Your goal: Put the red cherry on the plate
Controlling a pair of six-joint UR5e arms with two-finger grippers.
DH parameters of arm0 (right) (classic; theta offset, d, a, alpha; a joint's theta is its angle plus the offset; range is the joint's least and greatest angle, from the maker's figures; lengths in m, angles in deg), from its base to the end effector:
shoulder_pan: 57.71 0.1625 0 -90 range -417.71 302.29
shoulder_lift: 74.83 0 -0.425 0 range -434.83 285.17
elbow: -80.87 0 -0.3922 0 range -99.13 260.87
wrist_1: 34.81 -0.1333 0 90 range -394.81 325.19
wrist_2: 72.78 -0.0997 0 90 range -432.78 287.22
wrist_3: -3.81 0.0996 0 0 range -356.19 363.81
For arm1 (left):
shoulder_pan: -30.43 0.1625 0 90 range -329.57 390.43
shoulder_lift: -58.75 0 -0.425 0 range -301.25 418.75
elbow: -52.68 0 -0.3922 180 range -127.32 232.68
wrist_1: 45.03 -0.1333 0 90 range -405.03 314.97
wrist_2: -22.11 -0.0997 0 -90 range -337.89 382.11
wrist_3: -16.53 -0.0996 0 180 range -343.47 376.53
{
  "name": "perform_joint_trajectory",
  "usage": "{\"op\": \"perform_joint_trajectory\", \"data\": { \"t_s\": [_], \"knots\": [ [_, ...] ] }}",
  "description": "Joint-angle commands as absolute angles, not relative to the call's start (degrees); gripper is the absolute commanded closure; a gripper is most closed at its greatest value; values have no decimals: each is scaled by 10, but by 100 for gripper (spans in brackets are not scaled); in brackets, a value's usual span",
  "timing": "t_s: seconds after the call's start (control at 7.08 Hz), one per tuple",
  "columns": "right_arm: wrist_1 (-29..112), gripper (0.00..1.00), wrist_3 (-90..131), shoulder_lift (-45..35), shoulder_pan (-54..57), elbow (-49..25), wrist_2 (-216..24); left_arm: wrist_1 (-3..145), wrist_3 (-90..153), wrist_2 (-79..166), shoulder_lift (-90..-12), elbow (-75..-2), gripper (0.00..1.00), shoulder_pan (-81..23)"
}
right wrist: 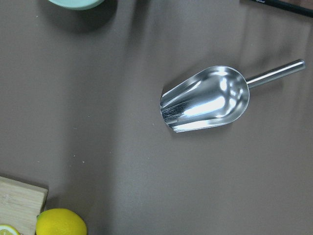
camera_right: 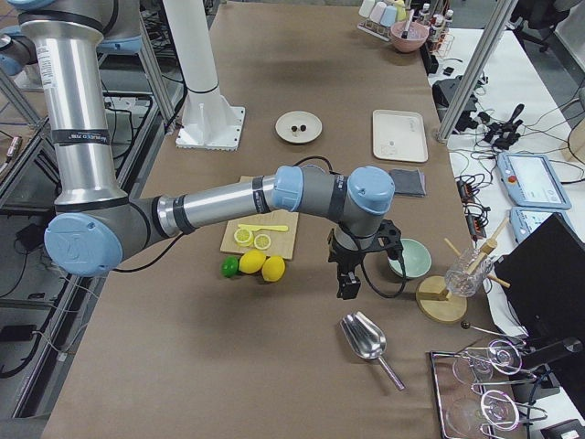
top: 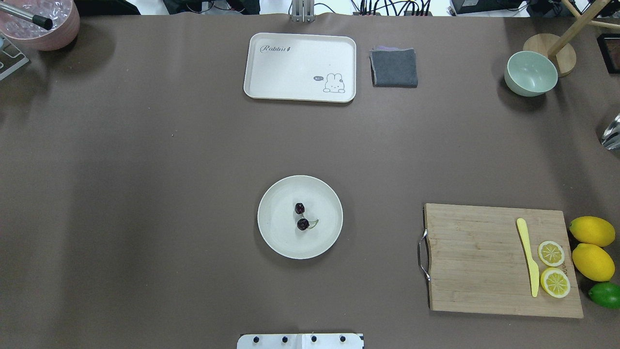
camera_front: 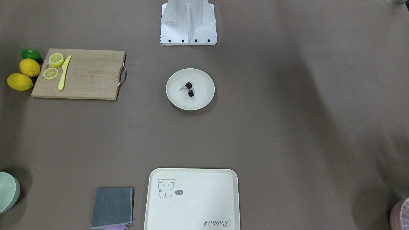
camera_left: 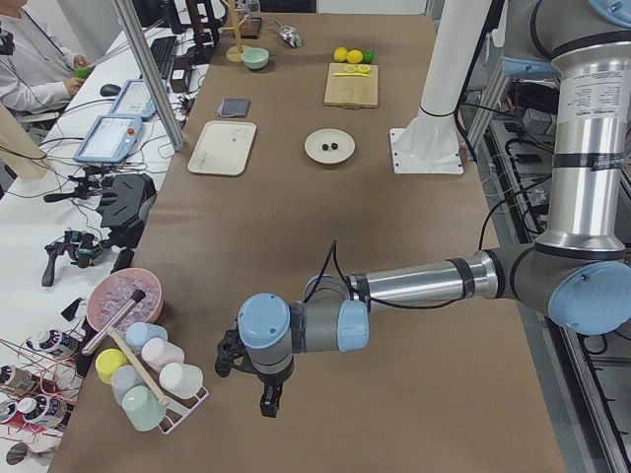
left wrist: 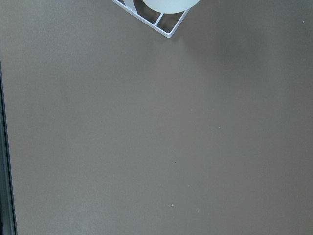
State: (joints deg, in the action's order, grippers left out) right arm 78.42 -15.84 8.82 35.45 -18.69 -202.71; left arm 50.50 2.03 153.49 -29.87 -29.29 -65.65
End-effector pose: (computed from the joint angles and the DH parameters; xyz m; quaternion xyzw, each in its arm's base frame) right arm 0.0976 -0.5087 0.5658 0.0086 -0.3459 -0.1129 0.9314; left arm -0.1170 -0.4613 0.7328 0.0319 0.3531 0.0567 0.9333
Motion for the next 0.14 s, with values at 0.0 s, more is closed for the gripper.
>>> {"op": "perform_joint_trajectory", "data": {
  "t_s": [0.0],
  "knots": [
    [785,0,-153,89,355,-199,-2029,501,-6,1563,-297,-296,2,-660]
  ]
}}
